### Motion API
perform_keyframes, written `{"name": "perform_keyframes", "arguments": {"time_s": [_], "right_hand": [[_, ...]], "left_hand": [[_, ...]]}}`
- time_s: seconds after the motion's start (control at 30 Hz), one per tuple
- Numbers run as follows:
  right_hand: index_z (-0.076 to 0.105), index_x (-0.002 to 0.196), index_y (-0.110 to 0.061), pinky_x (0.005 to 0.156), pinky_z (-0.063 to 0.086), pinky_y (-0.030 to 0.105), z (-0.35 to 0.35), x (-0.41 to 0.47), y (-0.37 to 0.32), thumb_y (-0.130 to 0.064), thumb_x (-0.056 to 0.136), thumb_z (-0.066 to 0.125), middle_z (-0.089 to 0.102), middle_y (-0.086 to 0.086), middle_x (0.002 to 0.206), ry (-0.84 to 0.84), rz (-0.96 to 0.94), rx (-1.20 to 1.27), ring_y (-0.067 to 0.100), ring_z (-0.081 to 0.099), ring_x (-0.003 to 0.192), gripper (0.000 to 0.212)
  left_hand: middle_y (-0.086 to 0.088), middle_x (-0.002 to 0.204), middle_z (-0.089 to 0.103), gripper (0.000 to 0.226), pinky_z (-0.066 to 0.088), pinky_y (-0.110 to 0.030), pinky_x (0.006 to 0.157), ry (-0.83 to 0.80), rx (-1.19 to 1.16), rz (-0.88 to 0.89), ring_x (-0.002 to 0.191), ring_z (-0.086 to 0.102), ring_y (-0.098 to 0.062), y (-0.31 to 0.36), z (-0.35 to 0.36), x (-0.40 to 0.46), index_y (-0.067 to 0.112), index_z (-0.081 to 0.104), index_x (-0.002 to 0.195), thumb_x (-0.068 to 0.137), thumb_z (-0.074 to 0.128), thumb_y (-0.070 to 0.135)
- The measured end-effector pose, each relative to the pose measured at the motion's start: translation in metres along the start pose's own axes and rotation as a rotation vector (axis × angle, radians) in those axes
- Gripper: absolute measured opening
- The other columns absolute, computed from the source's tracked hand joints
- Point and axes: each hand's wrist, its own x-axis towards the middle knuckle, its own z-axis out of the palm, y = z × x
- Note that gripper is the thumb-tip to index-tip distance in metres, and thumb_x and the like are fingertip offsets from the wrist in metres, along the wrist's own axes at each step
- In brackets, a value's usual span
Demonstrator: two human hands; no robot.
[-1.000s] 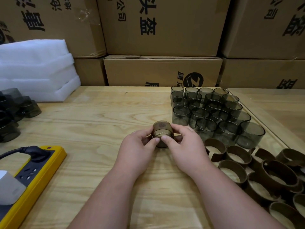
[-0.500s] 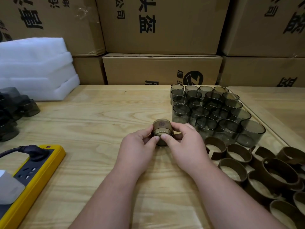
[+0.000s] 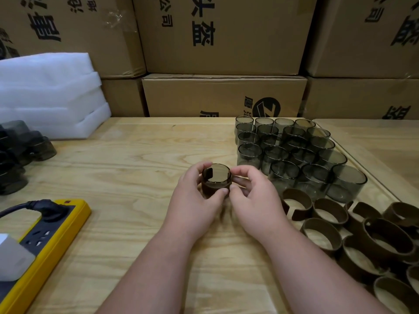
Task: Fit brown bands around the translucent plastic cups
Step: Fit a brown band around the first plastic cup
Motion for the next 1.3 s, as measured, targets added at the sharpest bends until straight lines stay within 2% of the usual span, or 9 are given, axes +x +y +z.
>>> {"name": "perform_keyframes", "arguments": {"time_s": [0.17, 0.33, 0.53, 0.63, 0.8, 0.97, 1.1, 1.17, 1.3], "right_hand": [[0.056, 0.115, -0.042, 0.097, 0.05, 0.023, 0.0, -0.001, 0.0, -0.013, 0.095, 0.062, 0.063, -0.013, 0.124, -0.023, 0.014, -0.085, -0.004, 0.061, 0.112, 0.036], [0.054, 0.114, -0.046, 0.084, 0.046, 0.016, -0.001, -0.001, -0.001, -0.02, 0.096, 0.059, 0.058, -0.018, 0.121, -0.057, 0.027, -0.138, -0.008, 0.057, 0.108, 0.032], [0.054, 0.102, -0.048, 0.074, 0.042, 0.01, 0.0, -0.002, 0.001, -0.024, 0.096, 0.059, 0.058, -0.019, 0.113, -0.065, 0.018, -0.196, -0.014, 0.054, 0.096, 0.025], [0.053, 0.096, -0.049, 0.067, 0.04, 0.007, 0.0, 0.0, 0.001, -0.025, 0.095, 0.06, 0.058, -0.02, 0.109, -0.068, 0.002, -0.234, -0.017, 0.051, 0.094, 0.024], [0.06, 0.099, -0.042, 0.065, 0.039, 0.008, 0.004, 0.004, 0.004, -0.027, 0.094, 0.059, 0.057, -0.023, 0.104, -0.067, -0.039, -0.279, -0.013, 0.053, 0.092, 0.015], [0.063, 0.098, -0.037, 0.066, 0.04, 0.007, 0.008, 0.007, 0.006, -0.026, 0.092, 0.059, 0.055, -0.027, 0.101, -0.05, -0.061, -0.309, -0.01, 0.054, 0.092, 0.013], [0.063, 0.097, -0.037, 0.068, 0.039, 0.009, 0.008, 0.008, 0.009, -0.028, 0.091, 0.059, 0.047, -0.035, 0.111, -0.047, -0.077, -0.338, -0.011, 0.051, 0.097, 0.011], [0.064, 0.096, -0.036, 0.071, 0.042, 0.011, 0.007, 0.009, 0.01, -0.027, 0.091, 0.06, 0.052, -0.03, 0.106, -0.038, -0.08, -0.332, -0.01, 0.052, 0.098, 0.011], [0.064, 0.094, -0.037, 0.07, 0.04, 0.004, 0.008, 0.012, 0.009, -0.026, 0.09, 0.061, 0.057, -0.025, 0.097, -0.026, -0.079, -0.348, -0.012, 0.051, 0.099, 0.012]], "left_hand": [[0.027, 0.112, 0.052, 0.041, 0.048, -0.021, 0.101, 0.041, 0.184, 0.048, 0.107, 0.053, 0.015, -0.007, 0.005, 0.008, 0.048, 0.058, 0.105, 0.083, 0.082, 0.023], [0.023, 0.112, 0.053, 0.033, 0.049, -0.029, 0.095, 0.1, 0.269, -0.012, 0.109, 0.061, -0.008, -0.017, 0.002, 0.044, 0.04, 0.062, 0.113, 0.086, 0.079, 0.034], [0.014, 0.13, 0.063, 0.035, 0.051, -0.041, 0.1, 0.125, 0.39, -0.071, 0.115, 0.063, -0.015, -0.031, -0.01, 0.097, 0.042, 0.059, 0.121, 0.089, 0.074, 0.039], [0.012, 0.134, 0.064, 0.037, 0.052, -0.04, 0.099, 0.172, 0.43, -0.122, 0.118, 0.063, -0.018, -0.037, -0.018, 0.123, 0.042, 0.057, 0.126, 0.092, 0.071, 0.04], [0.008, 0.133, 0.065, 0.035, 0.048, -0.034, 0.086, 0.19, 0.443, -0.179, 0.114, 0.063, -0.022, -0.049, -0.026, 0.156, 0.044, 0.055, 0.126, 0.094, 0.068, 0.042], [0.004, 0.133, 0.065, 0.039, 0.049, -0.038, 0.095, 0.276, 0.484, -0.204, 0.119, 0.062, -0.026, -0.063, -0.036, 0.185, 0.041, 0.054, 0.132, 0.095, 0.066, 0.041], [0.0, 0.142, 0.06, 0.05, 0.046, -0.047, 0.105, 0.323, 0.549, -0.261, 0.128, 0.057, -0.031, -0.071, -0.044, 0.202, 0.043, 0.043, 0.146, 0.098, 0.06, 0.036], [-0.001, 0.148, 0.055, 0.062, 0.041, -0.048, 0.11, 0.315, 0.558, -0.293, 0.134, 0.053, -0.033, -0.073, -0.045, 0.207, 0.042, 0.031, 0.155, 0.1, 0.058, 0.034], [-0.005, 0.148, 0.054, 0.078, 0.04, -0.05, 0.112, 0.3, 0.613, -0.317, 0.136, 0.05, -0.033, -0.07, -0.043, 0.208, 0.038, 0.012, 0.162, 0.1, 0.058, 0.035]]}}
